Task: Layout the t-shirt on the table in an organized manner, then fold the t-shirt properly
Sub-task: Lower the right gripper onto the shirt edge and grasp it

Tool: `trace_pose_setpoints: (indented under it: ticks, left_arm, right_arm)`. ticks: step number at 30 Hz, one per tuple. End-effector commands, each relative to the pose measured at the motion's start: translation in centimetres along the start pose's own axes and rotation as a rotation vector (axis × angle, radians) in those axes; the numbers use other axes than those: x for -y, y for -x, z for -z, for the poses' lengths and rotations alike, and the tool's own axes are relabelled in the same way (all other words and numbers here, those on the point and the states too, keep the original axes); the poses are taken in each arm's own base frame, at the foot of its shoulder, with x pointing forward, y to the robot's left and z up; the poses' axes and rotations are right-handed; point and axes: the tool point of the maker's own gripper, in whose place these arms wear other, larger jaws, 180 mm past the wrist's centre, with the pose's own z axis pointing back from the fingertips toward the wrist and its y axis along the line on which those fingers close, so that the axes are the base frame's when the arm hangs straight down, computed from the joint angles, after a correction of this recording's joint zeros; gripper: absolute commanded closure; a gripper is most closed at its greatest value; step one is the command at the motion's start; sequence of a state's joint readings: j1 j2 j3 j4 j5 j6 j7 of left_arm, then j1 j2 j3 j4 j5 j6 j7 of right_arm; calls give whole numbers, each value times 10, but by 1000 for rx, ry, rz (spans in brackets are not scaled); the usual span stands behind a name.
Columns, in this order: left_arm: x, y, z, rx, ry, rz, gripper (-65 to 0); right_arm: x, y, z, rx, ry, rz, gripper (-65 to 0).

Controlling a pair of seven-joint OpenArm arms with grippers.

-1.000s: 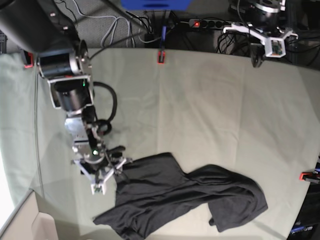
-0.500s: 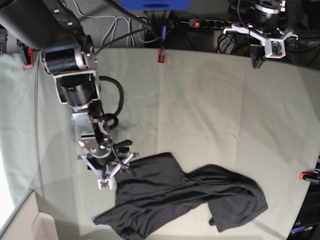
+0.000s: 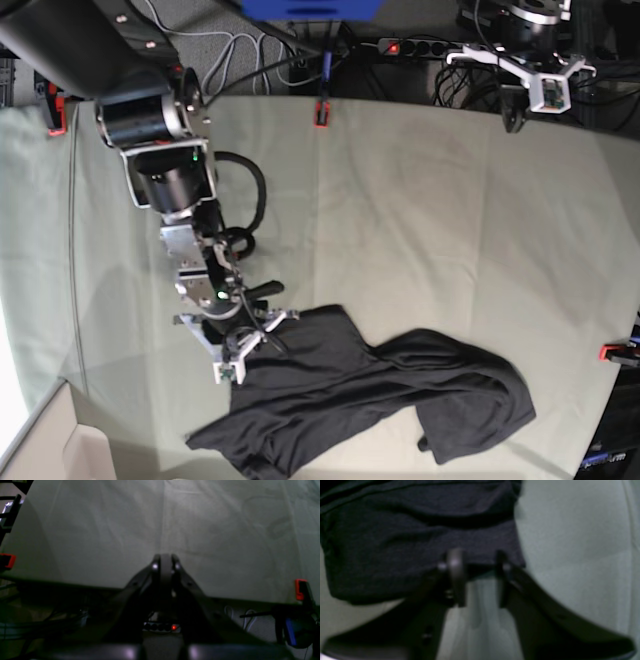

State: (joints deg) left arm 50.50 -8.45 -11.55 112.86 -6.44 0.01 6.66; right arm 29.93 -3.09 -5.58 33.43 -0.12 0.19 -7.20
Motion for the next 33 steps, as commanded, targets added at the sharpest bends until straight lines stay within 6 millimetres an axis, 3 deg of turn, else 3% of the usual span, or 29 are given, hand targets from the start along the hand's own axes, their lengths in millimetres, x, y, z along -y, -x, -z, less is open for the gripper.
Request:
trace_pose_setpoints:
  ticks: [1,4,12,17,24,27,33]
  left_arm:
    - [-2,-5,-4,22,-4,8,-5]
    - [-2,-5,-4,22,-5,9,-5]
    - [-2,-5,-4,21,-6,11,-5]
    - [-2,-5,-4,21,-6,11,-5]
    - [-2,-5,-4,21,-6,11,-5]
    - [-2,-5,-3,22,-6,11,-5]
    - [-2,-6,-3,24,-7,13,-5]
  right_arm:
    - [-6,-32,1,75,-11,2,-81]
    - [-9,-32,1,76,-15,4,0]
    - [-35,-28,1,61,-54,22,-1]
    - [-58,-10,-3,34,-88,42,-106]
    - [-63,4,-5,14,-95,48,-317]
    - [-63,5,-5,12,-95,48,-346]
    - [-63,5,-5,14,-94,50,-344]
